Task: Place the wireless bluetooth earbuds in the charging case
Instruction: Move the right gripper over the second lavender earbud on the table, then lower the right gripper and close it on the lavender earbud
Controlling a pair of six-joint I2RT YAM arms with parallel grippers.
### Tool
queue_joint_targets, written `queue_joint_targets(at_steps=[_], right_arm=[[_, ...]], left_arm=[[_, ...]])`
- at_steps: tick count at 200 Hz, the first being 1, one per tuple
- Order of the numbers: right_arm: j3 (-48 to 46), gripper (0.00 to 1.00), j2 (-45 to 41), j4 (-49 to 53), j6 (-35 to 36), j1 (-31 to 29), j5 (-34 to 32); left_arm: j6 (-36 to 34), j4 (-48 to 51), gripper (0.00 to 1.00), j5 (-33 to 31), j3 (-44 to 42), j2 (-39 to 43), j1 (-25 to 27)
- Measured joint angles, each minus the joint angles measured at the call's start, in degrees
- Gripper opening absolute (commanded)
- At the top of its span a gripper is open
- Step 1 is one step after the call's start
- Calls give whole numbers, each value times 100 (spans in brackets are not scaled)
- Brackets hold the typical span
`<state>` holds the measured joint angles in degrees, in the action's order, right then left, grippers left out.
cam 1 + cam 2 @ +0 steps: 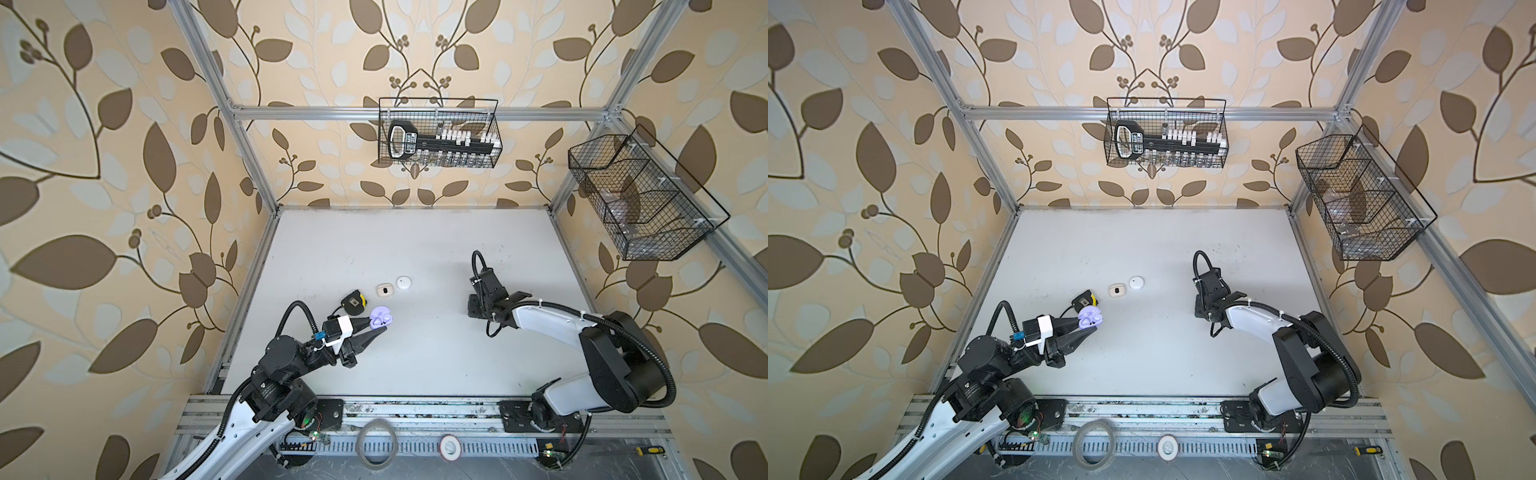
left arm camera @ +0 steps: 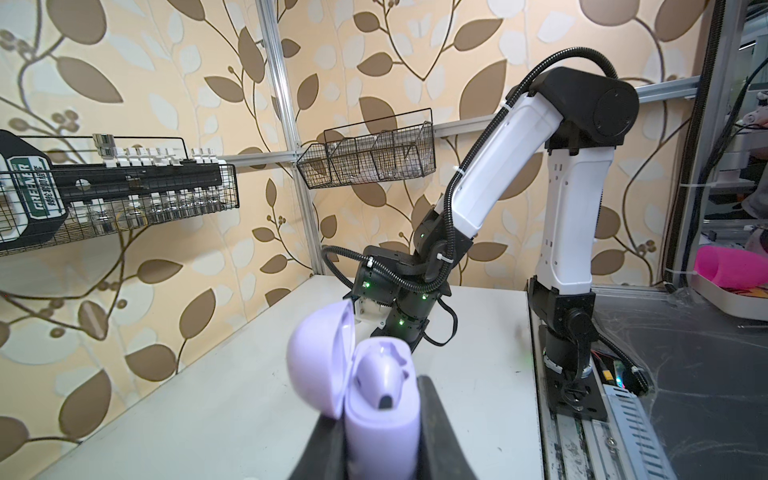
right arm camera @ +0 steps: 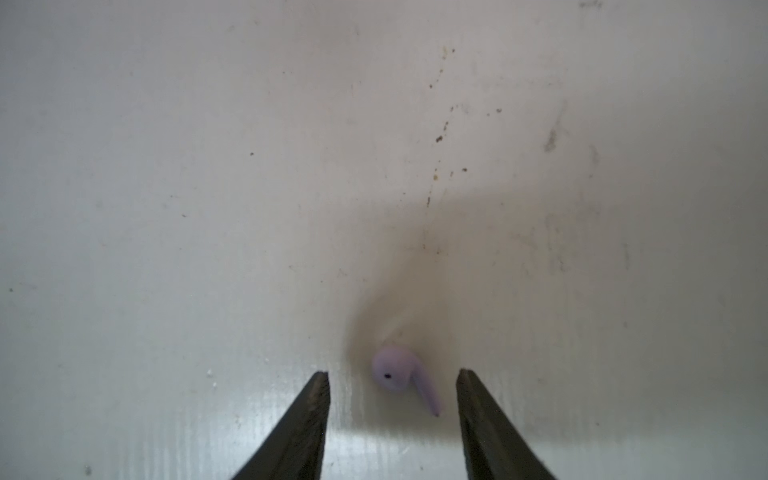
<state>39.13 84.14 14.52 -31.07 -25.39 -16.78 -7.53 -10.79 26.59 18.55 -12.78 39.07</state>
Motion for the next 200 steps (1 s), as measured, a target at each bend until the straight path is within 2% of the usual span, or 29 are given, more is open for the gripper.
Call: queue_joint_targets(at_steps=[33, 72, 101, 136, 200], right_arm=[[116, 51, 79, 122, 103, 46, -37], [306, 41, 514, 170, 195, 66, -44], [337, 38, 516, 234, 203, 76, -68], [337, 30, 516, 258, 164, 247, -87], [332, 36, 514, 243, 146, 402, -52]], left_arm=[[0, 17, 0, -4, 0, 0, 0], [0, 24, 0, -4, 0, -2, 0], [0, 26, 0, -7, 0, -2, 0], [0, 26, 0, -7, 0, -2, 0], [0, 26, 0, -7, 0, -2, 0]])
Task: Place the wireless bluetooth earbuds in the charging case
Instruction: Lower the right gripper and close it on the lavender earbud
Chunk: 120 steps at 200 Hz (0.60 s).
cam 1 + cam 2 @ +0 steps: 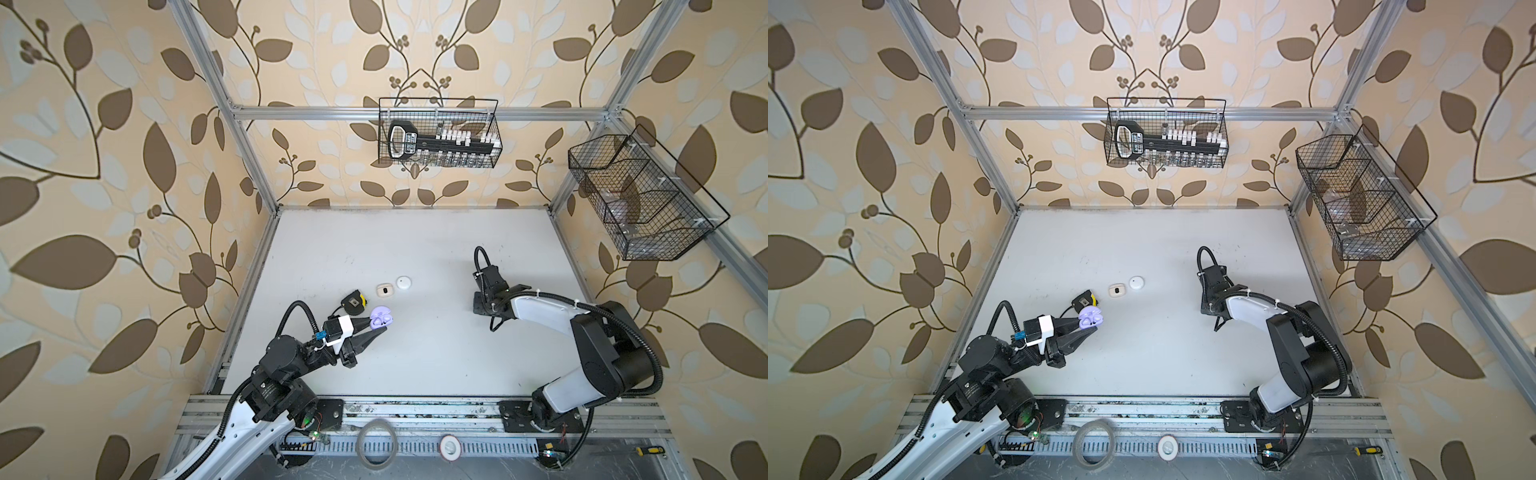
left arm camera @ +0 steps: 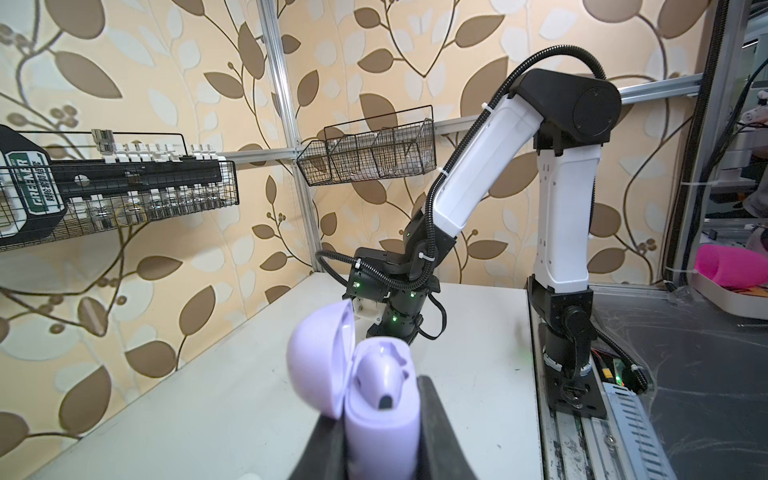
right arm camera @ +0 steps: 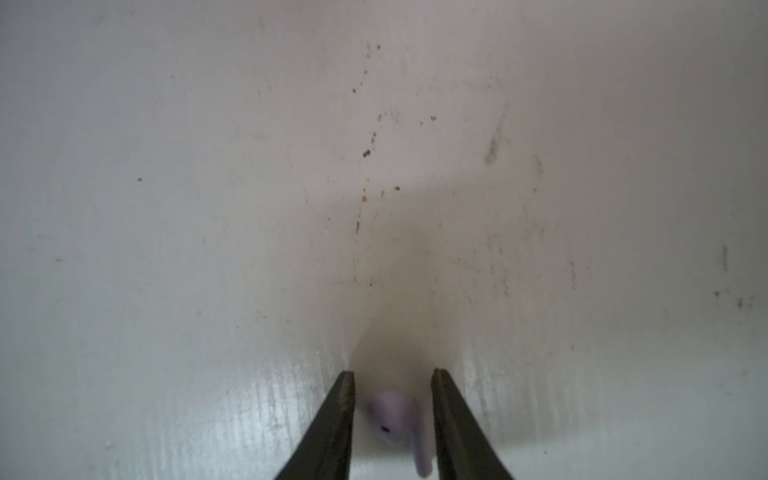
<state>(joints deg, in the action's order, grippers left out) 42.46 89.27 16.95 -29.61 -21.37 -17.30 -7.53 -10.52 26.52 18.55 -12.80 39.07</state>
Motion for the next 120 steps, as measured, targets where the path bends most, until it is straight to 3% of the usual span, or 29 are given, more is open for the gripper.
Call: queue_joint_targets(at_steps=[58, 120], right_arm=[[13, 36, -85, 225, 28, 247, 273], [636, 41, -111, 925, 332, 306, 597]], left_arm=[[2, 0, 0, 2, 0, 0, 2], [0, 9, 0, 2, 2, 9, 0]])
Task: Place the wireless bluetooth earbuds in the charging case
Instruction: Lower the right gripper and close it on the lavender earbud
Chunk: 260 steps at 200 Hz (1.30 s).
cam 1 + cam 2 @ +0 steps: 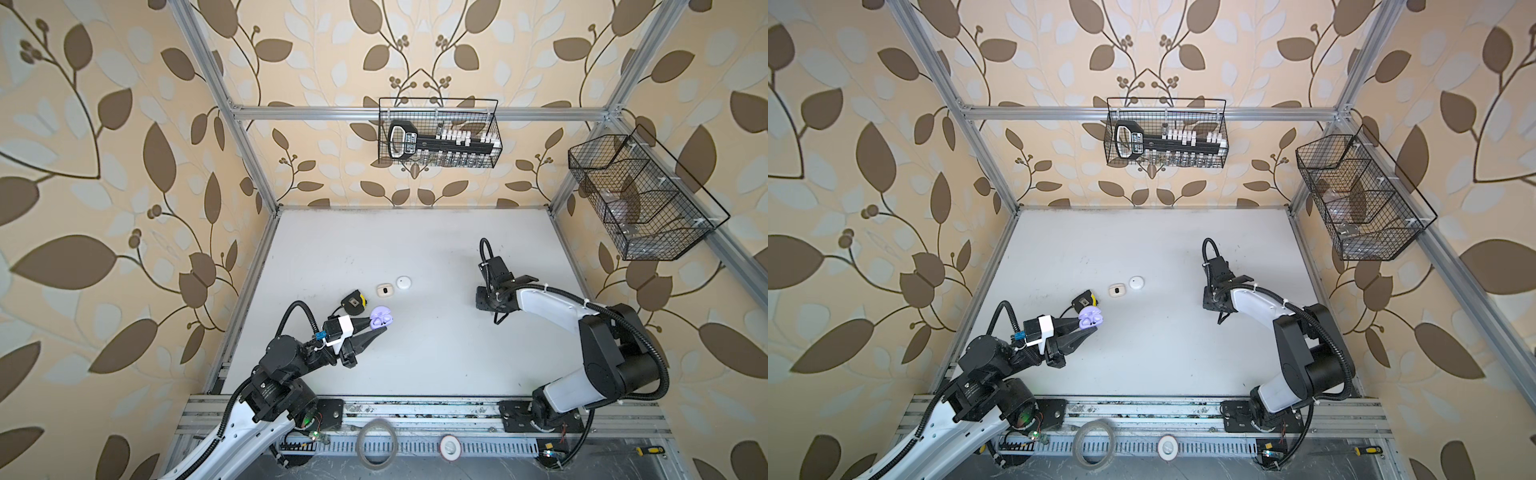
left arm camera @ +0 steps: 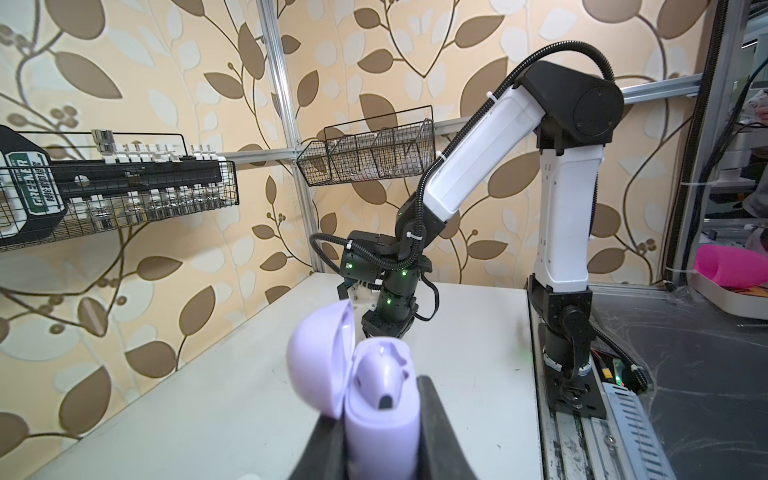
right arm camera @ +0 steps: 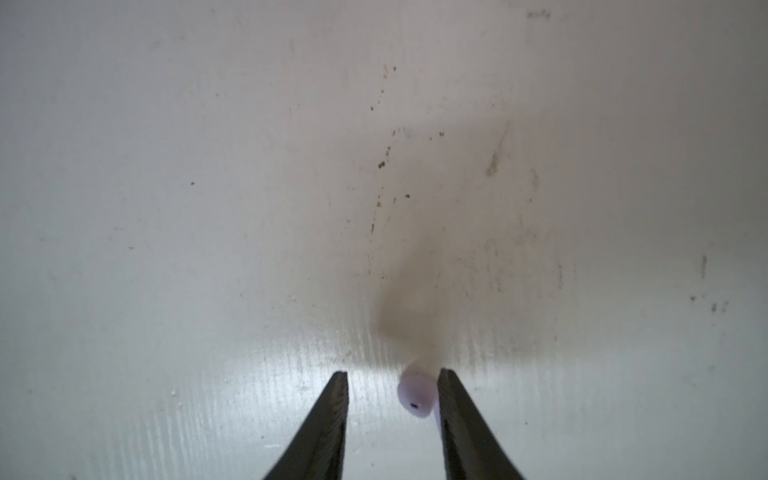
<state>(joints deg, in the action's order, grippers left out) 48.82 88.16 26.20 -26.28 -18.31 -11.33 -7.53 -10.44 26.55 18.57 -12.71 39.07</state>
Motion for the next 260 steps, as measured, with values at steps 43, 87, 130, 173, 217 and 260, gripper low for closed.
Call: queue_joint_targets(at_steps=[43, 87, 130, 173, 217, 260], right_arm=[[127, 42, 168, 367, 258, 50, 0], [151, 41, 448, 612, 516, 120, 0], [188, 33, 483, 616, 599, 223, -2], [186, 29, 490, 616, 643, 249, 0], [186, 23, 494, 608, 640, 258, 4], [186, 16, 492, 592, 638, 258, 2]], left_arm=[[0, 0, 0, 0, 0, 0, 0], [0, 70, 0, 0, 0, 39, 0], [0, 138, 0, 0, 0, 61, 0], [0, 168, 0, -2, 0, 61, 0], [0, 181, 0, -2, 0, 72, 0], [0, 184, 0, 0, 0, 72, 0]])
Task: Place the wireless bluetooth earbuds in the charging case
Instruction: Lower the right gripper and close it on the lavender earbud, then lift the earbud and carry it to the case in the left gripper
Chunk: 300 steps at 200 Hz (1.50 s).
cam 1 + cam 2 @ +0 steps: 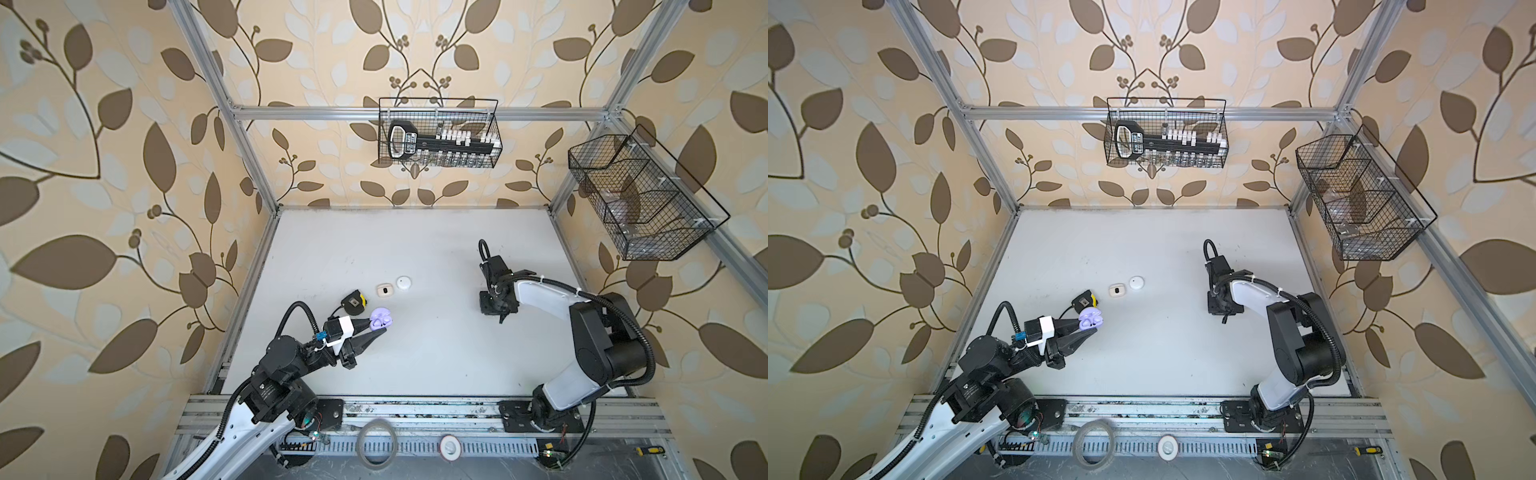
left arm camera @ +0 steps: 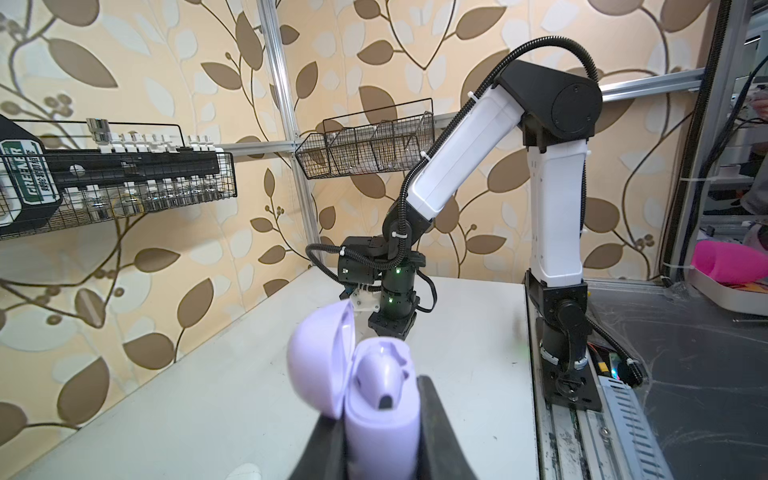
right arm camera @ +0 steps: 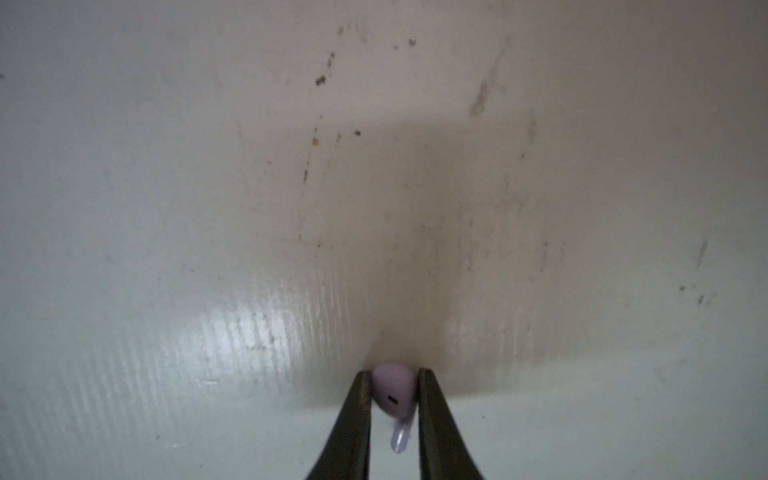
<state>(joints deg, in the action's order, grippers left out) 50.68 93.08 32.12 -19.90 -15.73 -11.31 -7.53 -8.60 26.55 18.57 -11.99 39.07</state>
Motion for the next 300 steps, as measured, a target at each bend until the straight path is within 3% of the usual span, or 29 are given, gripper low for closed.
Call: queue_joint_targets(at_steps=[60, 98, 119, 161, 218, 300], right_arm=[[-70, 10, -151, -114, -109, -136, 4], [-74, 7, -1121, -122, -343, -667, -107], [-33, 8, -2079, -168, -509, -1285, -308], [212, 3, -3571, -647, -643, -3228, -1178], [221, 3, -3810, -2474, 103, -5534, -2363], [208, 1, -3209, -4433, 1075, -6524, -2640]], left_arm=[[-2, -2, 0, 15, 9, -127, 2], [-2, -13, 0, 57, 35, -428, 0], [0, -37, 0, 109, 37, -544, 0], [66, -380, 0, 201, 37, -863, 2], [422, -1154, 0, 271, 31, -1250, 2], [831, -1937, 0, 299, -74, -1447, 0]])
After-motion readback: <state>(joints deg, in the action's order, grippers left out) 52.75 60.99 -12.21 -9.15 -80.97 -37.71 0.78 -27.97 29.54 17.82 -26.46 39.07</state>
